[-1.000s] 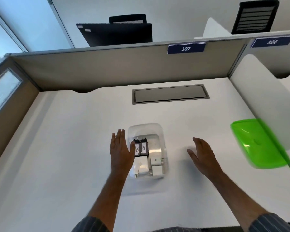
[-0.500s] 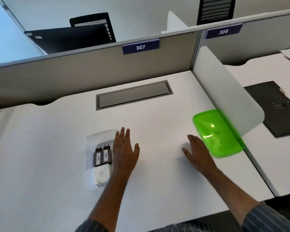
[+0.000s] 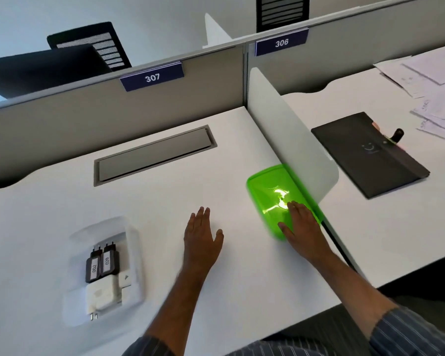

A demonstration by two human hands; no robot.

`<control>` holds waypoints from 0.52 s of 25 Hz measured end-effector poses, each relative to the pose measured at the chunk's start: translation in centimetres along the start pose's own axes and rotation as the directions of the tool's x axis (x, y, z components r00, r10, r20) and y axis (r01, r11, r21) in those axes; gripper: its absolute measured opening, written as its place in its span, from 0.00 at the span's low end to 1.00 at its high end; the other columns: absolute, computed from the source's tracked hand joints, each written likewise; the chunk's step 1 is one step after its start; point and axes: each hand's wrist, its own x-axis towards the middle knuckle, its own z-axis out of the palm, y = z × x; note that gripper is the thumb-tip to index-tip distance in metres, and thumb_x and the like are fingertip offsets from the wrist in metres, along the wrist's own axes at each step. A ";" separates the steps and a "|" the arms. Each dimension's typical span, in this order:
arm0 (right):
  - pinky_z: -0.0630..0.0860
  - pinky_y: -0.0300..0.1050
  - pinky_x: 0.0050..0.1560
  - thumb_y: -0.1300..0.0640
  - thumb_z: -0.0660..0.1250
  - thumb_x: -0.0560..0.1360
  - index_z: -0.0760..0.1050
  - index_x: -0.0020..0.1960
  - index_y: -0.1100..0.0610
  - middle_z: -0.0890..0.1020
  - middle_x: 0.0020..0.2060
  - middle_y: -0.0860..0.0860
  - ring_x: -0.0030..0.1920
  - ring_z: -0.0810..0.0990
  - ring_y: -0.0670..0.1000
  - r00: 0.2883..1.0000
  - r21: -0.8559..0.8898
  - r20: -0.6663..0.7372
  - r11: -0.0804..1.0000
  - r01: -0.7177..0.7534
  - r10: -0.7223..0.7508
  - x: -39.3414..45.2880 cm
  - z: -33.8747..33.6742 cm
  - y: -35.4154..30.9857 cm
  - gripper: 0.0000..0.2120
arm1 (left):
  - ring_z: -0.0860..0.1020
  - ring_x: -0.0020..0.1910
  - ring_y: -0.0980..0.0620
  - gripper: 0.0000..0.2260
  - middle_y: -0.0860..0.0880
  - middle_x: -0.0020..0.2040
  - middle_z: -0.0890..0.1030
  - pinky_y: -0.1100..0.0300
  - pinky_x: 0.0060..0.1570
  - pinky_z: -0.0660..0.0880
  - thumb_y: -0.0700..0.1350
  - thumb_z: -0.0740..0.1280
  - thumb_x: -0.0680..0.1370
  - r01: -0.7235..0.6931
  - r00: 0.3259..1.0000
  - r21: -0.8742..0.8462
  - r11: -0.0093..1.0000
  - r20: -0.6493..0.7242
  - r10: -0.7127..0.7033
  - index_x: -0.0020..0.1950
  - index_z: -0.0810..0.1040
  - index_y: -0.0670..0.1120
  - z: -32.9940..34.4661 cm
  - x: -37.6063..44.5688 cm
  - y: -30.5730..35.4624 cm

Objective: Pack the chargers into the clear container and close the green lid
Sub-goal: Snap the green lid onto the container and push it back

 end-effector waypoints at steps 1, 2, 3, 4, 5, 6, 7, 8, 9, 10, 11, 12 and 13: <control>0.71 0.59 0.69 0.39 0.56 0.77 0.70 0.71 0.65 0.76 0.67 0.63 0.68 0.73 0.64 1.000 -0.001 -0.001 1.000 -0.013 0.013 0.1 -0.2 1.0 0.35 | 0.59 0.82 0.41 0.34 0.43 0.81 0.64 0.52 0.79 0.53 0.55 0.59 0.77 0.012 0.999 -0.025 1.000 0.037 -0.011 0.81 0.62 0.43 0.6 0.3 1.0; 0.72 0.60 0.68 0.39 0.57 0.76 0.71 0.71 0.65 0.76 0.66 0.64 0.67 0.74 0.65 1.000 0.000 0.001 1.000 -0.023 0.023 0.1 -0.3 2.0 0.35 | 0.58 0.82 0.42 0.35 0.43 0.82 0.63 0.52 0.79 0.52 0.56 0.59 0.76 0.029 0.996 -0.048 0.998 0.081 -0.025 0.81 0.61 0.43 1.2 0.6 2.1; 0.72 0.60 0.68 0.39 0.57 0.76 0.72 0.70 0.66 0.76 0.66 0.65 0.67 0.74 0.65 0.999 -0.001 0.005 0.999 -0.032 0.032 0.1 -0.5 2.9 0.35 | 0.58 0.82 0.42 0.36 0.43 0.82 0.62 0.53 0.80 0.51 0.57 0.58 0.76 0.040 0.992 -0.067 0.997 0.120 -0.032 0.81 0.60 0.43 1.9 0.9 3.1; 0.72 0.60 0.68 0.39 0.57 0.76 0.72 0.70 0.66 0.76 0.66 0.65 0.67 0.74 0.66 0.999 -0.003 0.003 0.999 -0.037 0.037 0.1 -0.6 3.8 0.35 | 0.58 0.82 0.43 0.36 0.43 0.82 0.62 0.54 0.80 0.50 0.57 0.58 0.76 0.047 0.988 -0.083 0.995 0.152 -0.034 0.82 0.59 0.43 2.4 1.2 4.2; 0.72 0.60 0.68 0.39 0.57 0.75 0.71 0.70 0.66 0.75 0.66 0.65 0.67 0.74 0.66 0.999 -0.003 -0.002 0.999 -0.042 0.042 0.2 -0.6 4.7 0.36 | 0.58 0.82 0.44 0.36 0.44 0.82 0.62 0.54 0.80 0.50 0.58 0.58 0.76 0.051 0.983 -0.098 0.994 0.180 -0.033 0.82 0.59 0.43 3.0 1.5 5.3; 0.71 0.60 0.68 0.39 0.56 0.75 0.71 0.71 0.65 0.75 0.66 0.65 0.67 0.73 0.66 0.999 -0.002 -0.004 0.999 -0.048 0.048 0.3 -0.8 5.5 0.36 | 0.59 0.82 0.45 0.36 0.44 0.82 0.62 0.55 0.79 0.51 0.58 0.59 0.77 0.059 0.977 -0.115 0.992 0.210 -0.034 0.82 0.59 0.44 3.5 1.7 6.4; 0.71 0.60 0.69 0.39 0.57 0.75 0.70 0.71 0.65 0.74 0.67 0.64 0.67 0.73 0.66 0.999 0.002 0.002 0.999 -0.050 0.050 0.4 -0.9 6.1 0.36 | 0.59 0.82 0.46 0.34 0.45 0.82 0.63 0.56 0.79 0.52 0.58 0.60 0.79 0.078 0.969 -0.139 0.987 0.245 -0.042 0.82 0.59 0.44 4.0 1.9 7.4; 0.70 0.61 0.69 0.39 0.57 0.75 0.70 0.72 0.64 0.74 0.68 0.63 0.68 0.72 0.66 0.999 0.002 0.004 0.999 -0.047 0.047 0.4 -0.9 6.6 0.35 | 0.60 0.81 0.47 0.33 0.46 0.82 0.63 0.56 0.78 0.54 0.56 0.63 0.80 0.105 0.959 -0.163 0.981 0.279 -0.057 0.82 0.59 0.45 4.5 2.0 8.4; 0.70 0.61 0.69 0.40 0.59 0.76 0.70 0.72 0.64 0.74 0.69 0.63 0.69 0.72 0.66 0.999 0.002 0.006 0.999 -0.042 0.042 0.4 -0.9 7.0 0.34 | 0.61 0.81 0.47 0.33 0.47 0.81 0.64 0.55 0.77 0.56 0.54 0.66 0.81 0.135 0.949 -0.182 0.974 0.307 -0.074 0.82 0.59 0.46 5.1 2.2 9.4; 0.70 0.60 0.70 0.42 0.62 0.76 0.70 0.72 0.63 0.74 0.69 0.63 0.69 0.72 0.65 0.999 0.010 0.005 0.999 -0.035 0.035 0.4 -0.9 7.3 0.33 | 0.62 0.80 0.46 0.33 0.47 0.81 0.65 0.54 0.77 0.58 0.54 0.67 0.80 0.162 0.941 -0.200 0.966 0.327 -0.090 0.82 0.60 0.46 5.6 2.5 10.3; 0.70 0.59 0.70 0.44 0.65 0.75 0.71 0.71 0.64 0.74 0.69 0.63 0.68 0.72 0.65 1.000 0.029 -0.006 0.999 -0.029 0.029 0.3 -0.9 7.5 0.31 | 0.65 0.79 0.45 0.33 0.46 0.79 0.68 0.52 0.76 0.61 0.53 0.69 0.79 0.184 0.937 -0.223 0.957 0.334 -0.103 0.81 0.61 0.47 6.0 2.7 11.2; 0.70 0.57 0.70 0.48 0.69 0.75 0.71 0.71 0.64 0.73 0.69 0.63 0.68 0.72 0.64 0.999 0.056 -0.031 0.998 -0.017 0.019 0.2 -0.9 7.5 0.30 | 0.67 0.77 0.44 0.33 0.45 0.77 0.71 0.51 0.75 0.64 0.54 0.70 0.78 0.206 0.936 -0.254 0.945 0.332 -0.115 0.80 0.63 0.47 6.4 2.9 11.9; 0.70 0.56 0.69 0.51 0.73 0.74 0.72 0.70 0.64 0.73 0.69 0.63 0.67 0.72 0.63 0.998 0.079 -0.058 0.997 0.002 0.002 0.2 -0.9 7.6 0.29 | 0.69 0.76 0.43 0.33 0.45 0.76 0.73 0.50 0.73 0.67 0.54 0.71 0.78 0.237 0.933 -0.292 0.927 0.335 -0.133 0.80 0.64 0.48 6.7 3.1 12.6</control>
